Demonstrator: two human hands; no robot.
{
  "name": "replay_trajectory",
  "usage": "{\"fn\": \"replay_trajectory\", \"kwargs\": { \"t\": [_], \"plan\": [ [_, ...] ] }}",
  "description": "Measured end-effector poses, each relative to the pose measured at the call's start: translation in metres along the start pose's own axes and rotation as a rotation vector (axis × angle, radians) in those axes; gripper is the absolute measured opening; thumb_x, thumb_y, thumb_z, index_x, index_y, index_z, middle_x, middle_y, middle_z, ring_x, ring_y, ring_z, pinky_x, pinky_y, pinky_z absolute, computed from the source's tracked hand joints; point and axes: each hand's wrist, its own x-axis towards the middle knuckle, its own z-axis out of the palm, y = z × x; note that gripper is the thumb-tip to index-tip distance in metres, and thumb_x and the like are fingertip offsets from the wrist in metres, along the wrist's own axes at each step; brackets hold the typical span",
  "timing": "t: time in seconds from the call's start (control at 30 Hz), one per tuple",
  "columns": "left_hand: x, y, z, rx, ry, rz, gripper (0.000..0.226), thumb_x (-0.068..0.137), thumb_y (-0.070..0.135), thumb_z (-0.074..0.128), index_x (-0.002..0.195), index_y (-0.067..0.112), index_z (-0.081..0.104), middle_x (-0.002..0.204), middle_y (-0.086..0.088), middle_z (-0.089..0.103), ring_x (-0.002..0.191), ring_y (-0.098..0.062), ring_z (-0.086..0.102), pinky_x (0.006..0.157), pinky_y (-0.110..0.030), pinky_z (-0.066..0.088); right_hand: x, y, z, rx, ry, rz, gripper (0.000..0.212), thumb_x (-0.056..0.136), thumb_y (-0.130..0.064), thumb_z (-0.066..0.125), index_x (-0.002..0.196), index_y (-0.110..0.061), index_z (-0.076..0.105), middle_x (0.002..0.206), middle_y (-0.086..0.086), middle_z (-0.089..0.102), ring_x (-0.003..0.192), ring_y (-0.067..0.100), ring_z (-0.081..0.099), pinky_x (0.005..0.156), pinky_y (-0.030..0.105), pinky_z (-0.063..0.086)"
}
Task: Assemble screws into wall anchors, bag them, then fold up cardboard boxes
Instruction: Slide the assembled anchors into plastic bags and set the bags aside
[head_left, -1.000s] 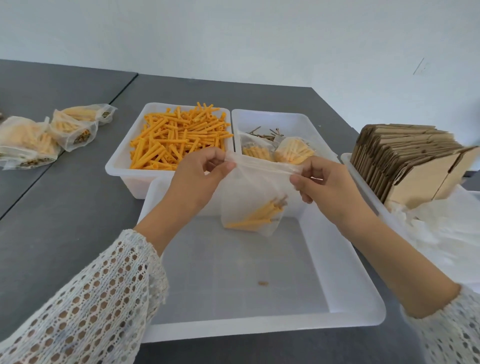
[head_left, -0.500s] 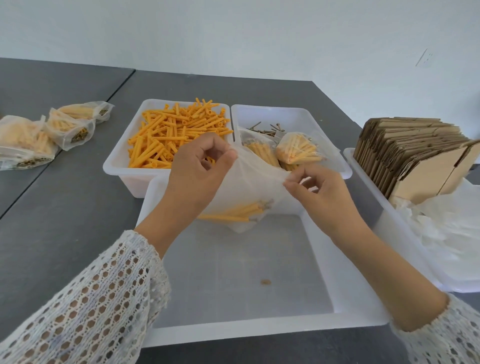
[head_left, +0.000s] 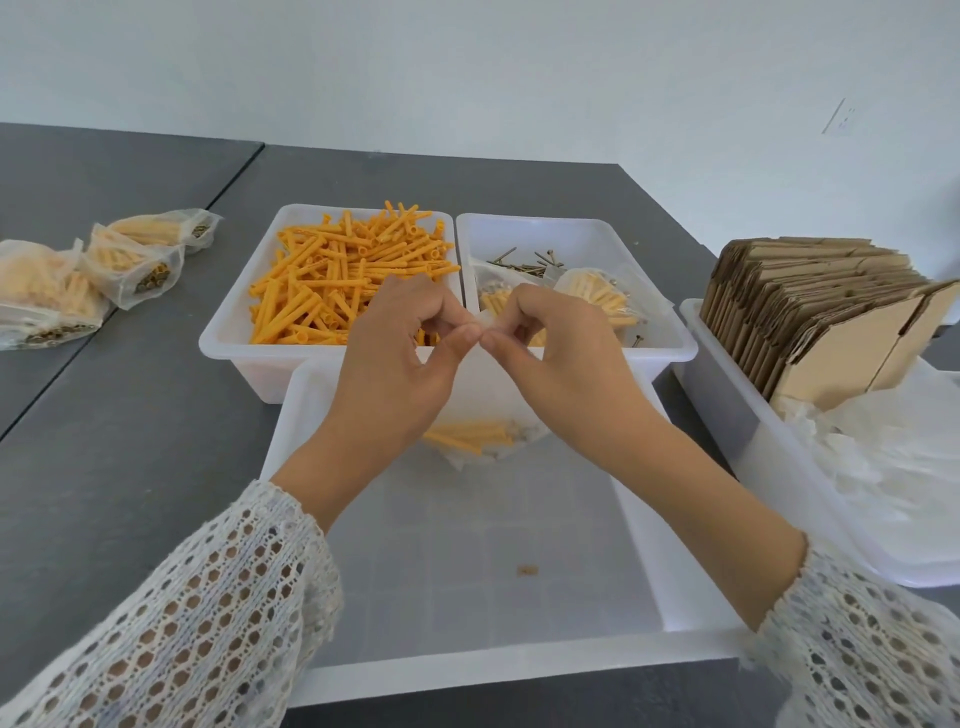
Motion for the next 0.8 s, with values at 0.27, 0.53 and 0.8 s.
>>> {"fn": "replay_trajectory", "kwargs": {
  "t": [0.27, 0.53, 0.8],
  "plan": [
    [0.020, 0.032, -0.022, -0.252, -0.016, -0.166, 0.015, 0.084, 0.022, 0.062, 0.070, 0.026, 0.058, 0.068, 0.021, 0.060, 0.070, 0.002, 0.053, 0.066, -0.011, 0.038, -0.023, 0.005, -0.034, -0.025, -0.020, 0.027, 0.016, 0.091, -0.017, 0.064, 0.077, -0.018, 0.058, 0.072, -0.008, 0.058, 0.075, 0.015, 0.056, 0.074, 0.040, 0.047],
    [0.055, 0.074, 0.000, -0.192, -0.144, -0.221, 0.028, 0.096, 0.010, 0.061, 0.069, 0.018, 0.059, 0.072, -0.004, 0.073, 0.059, -0.016, 0.056, 0.062, -0.028, 0.042, -0.050, 0.031, -0.072, -0.201, 0.109, 0.103, 0.024, 0.093, -0.024, 0.061, 0.072, -0.020, 0.050, 0.063, -0.012, 0.048, 0.062, 0.011, 0.046, 0.060, 0.033, 0.036],
    [0.122, 0.115, 0.047, -0.428, -0.119, -0.453, 0.022, 0.099, 0.003, 0.054, 0.079, 0.011, 0.059, 0.084, -0.003, 0.057, 0.071, -0.017, 0.075, 0.058, -0.024, 0.058, -0.091, 0.052, -0.137, -0.506, 0.179, 0.264, 0.045, 0.098, -0.035, 0.044, 0.057, -0.019, 0.034, 0.049, -0.004, 0.033, 0.049, 0.021, 0.036, 0.047, 0.031, 0.022]
  ]
}}
